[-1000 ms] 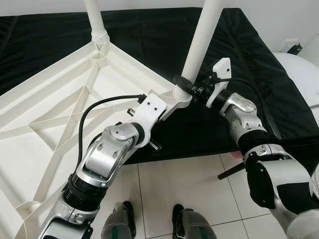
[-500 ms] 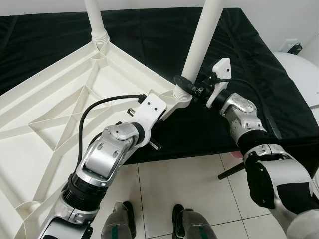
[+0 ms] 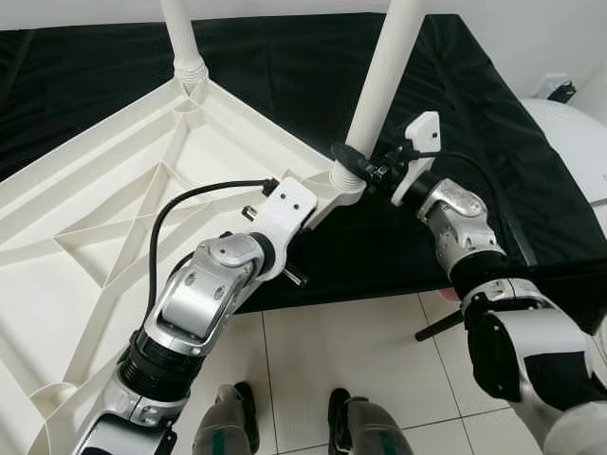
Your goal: Building children table
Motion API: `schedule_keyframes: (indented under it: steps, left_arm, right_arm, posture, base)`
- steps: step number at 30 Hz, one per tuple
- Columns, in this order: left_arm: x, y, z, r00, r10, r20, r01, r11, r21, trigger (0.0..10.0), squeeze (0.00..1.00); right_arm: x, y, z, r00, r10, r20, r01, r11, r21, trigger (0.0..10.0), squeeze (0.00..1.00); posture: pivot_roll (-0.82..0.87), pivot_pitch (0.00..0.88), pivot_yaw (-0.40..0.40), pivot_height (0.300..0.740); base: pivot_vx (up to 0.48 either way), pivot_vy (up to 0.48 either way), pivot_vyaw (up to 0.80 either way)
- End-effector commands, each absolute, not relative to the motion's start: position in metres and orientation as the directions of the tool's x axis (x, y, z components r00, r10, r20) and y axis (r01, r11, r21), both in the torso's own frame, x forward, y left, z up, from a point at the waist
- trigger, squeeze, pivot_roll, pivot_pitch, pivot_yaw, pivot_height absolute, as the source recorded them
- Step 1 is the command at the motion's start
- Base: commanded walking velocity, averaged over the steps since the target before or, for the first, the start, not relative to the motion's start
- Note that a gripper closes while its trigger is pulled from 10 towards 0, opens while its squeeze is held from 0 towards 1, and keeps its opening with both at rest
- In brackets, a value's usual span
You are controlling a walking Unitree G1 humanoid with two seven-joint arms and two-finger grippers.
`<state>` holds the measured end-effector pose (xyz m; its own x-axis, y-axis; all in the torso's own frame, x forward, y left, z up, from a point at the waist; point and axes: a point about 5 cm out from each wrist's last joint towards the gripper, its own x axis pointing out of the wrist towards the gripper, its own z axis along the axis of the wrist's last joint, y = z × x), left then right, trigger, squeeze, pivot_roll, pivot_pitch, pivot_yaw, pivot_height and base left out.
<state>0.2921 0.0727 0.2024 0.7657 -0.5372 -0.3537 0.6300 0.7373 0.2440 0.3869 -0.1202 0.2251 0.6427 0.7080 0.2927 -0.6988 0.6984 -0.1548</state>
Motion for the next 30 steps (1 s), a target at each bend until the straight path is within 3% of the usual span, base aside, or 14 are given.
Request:
schedule_keyframes:
  steps: [1,30]
  left_arm:
    - [0.295,0.076,0.201,0.785,-0.503,-0.362,0.602,0.757,0.253,10.0,0.00]
    - [0.295,0.073,0.201,0.781,-0.510,-0.361,0.608,0.753,0.252,10.0,0.00]
  right_arm:
    - [0.383,-0.105,0.227,0.596,0.735,0.323,-0.736,0.661,-0.146,10.0,0.00]
    - [0.369,-0.088,0.238,0.655,0.640,0.403,-0.652,0.747,-0.127,10.0,0.00]
  posture:
    - [-0.08,0.221,-0.007,0.740]
    - [-0.09,0.205,-0.006,0.740]
  base:
    - [0.000,0.000,0.00]
    - [0.000,0.000,0.00]
